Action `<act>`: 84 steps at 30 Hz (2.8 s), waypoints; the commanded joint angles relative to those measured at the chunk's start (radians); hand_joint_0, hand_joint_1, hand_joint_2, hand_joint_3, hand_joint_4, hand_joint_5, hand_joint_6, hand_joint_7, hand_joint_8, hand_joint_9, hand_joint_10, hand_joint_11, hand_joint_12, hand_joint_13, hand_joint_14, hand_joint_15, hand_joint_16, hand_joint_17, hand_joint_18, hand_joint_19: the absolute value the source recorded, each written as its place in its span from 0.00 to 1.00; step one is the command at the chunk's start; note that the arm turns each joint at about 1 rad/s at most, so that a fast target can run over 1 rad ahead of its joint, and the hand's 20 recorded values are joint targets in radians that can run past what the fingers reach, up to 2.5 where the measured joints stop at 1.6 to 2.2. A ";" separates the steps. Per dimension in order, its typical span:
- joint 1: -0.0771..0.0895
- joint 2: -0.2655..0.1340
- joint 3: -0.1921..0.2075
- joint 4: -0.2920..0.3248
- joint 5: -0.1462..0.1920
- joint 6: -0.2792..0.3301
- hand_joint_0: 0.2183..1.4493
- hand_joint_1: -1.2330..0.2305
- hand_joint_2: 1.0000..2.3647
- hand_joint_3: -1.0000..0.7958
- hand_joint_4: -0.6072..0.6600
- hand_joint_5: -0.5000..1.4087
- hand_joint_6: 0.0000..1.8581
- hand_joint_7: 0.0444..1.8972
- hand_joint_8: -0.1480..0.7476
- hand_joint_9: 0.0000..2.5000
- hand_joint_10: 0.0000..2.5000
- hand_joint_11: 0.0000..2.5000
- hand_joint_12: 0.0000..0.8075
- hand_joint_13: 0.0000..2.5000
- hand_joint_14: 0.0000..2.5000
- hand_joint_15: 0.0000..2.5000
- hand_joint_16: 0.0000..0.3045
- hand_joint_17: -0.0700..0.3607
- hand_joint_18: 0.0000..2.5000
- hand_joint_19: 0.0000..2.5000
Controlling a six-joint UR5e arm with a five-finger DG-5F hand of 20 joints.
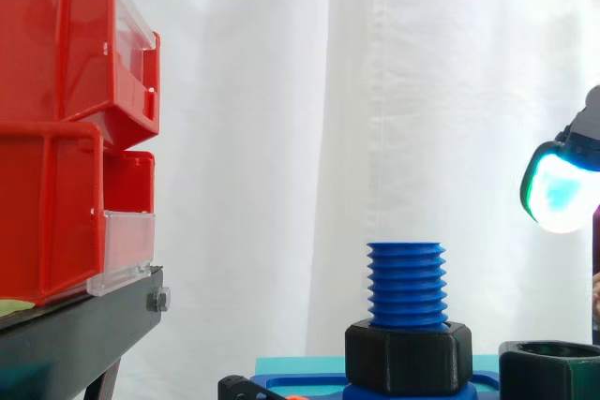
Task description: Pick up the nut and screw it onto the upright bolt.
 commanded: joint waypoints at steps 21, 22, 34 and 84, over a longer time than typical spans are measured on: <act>-0.017 -0.084 0.052 -0.068 -0.091 0.105 0.14 0.50 0.00 0.28 0.68 0.14 0.27 0.39 0.51 0.11 0.00 0.00 0.54 0.08 0.00 0.00 0.19 0.46 0.00 0.00; -0.020 -0.084 0.052 -0.076 -0.094 0.105 0.14 0.50 0.00 0.28 0.68 0.14 0.27 0.39 0.51 0.11 0.00 0.00 0.54 0.08 0.00 0.00 0.19 0.46 0.00 0.00; -0.031 -0.084 0.052 -0.110 -0.099 0.107 0.14 0.50 0.00 0.28 0.68 0.14 0.27 0.39 0.51 0.11 0.00 0.00 0.54 0.08 0.00 0.00 0.19 0.46 0.00 0.00; -0.064 -0.084 0.052 -0.148 -0.152 0.165 0.14 0.50 0.00 0.28 0.68 0.14 0.27 0.39 0.51 0.12 0.00 0.00 0.54 0.11 0.00 0.00 0.18 0.46 0.02 0.00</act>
